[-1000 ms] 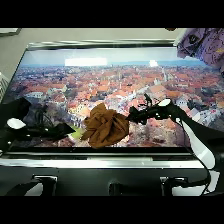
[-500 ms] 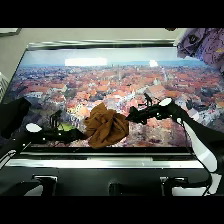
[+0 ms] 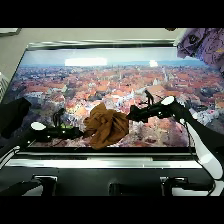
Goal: Fold the clothes and pants, and hang the long-sleeved shirts on hangers.
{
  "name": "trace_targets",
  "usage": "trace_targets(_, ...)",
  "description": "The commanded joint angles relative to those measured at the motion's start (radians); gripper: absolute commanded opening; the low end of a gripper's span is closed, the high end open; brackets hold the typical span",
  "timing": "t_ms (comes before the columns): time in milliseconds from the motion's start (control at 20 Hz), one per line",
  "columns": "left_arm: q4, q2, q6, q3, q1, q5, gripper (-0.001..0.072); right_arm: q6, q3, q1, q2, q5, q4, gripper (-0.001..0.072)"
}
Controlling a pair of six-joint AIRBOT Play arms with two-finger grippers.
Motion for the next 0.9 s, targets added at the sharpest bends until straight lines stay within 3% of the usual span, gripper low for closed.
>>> trace_targets(0, -0.008, -0.002, 0.002, 0.053, 0.0, 0.013, 0.0016, -0.003, 0.0, 0.0, 0.055, -0.031, -0.009, 0.0031)
trace_targets(100, 0.02, 0.011, -0.011, 0.14, 0.021, -0.027, 0.0015, -0.005, 0.021, 0.0, 0.112, -0.068, -0.031, 0.003)
trace_targets(200, 0.138, 0.043, -0.08, 0.296, 0.074, -0.087, 0.0015, 0.003, 0.111, 0.0, 0.175, -0.088, -0.141, 0.0029)
trace_targets(350, 0.41, 0.11, -0.214, 0.642, 0.176, -0.169, 0.0015, 0.095, 0.368, 0.0, 0.252, -0.093, -0.398, 0.0029)
trace_targets(550, 0.624, 0.169, -0.343, 1.117, 0.294, -0.219, 0.0015, 0.175, 0.728, 0.0, 0.341, -0.063, -0.653, 0.0029)
trace_targets(700, 0.677, 0.233, -0.365, 1.32, 0.347, -0.231, 0.0016, 0.181, 0.884, 0.0, 0.434, -0.04, -0.715, 0.003)
trace_targets(850, 0.676, 0.336, -0.365, 1.351, 0.356, -0.238, 0.0017, 0.182, 0.897, 0.0, 0.554, -0.022, -0.684, 0.0031)
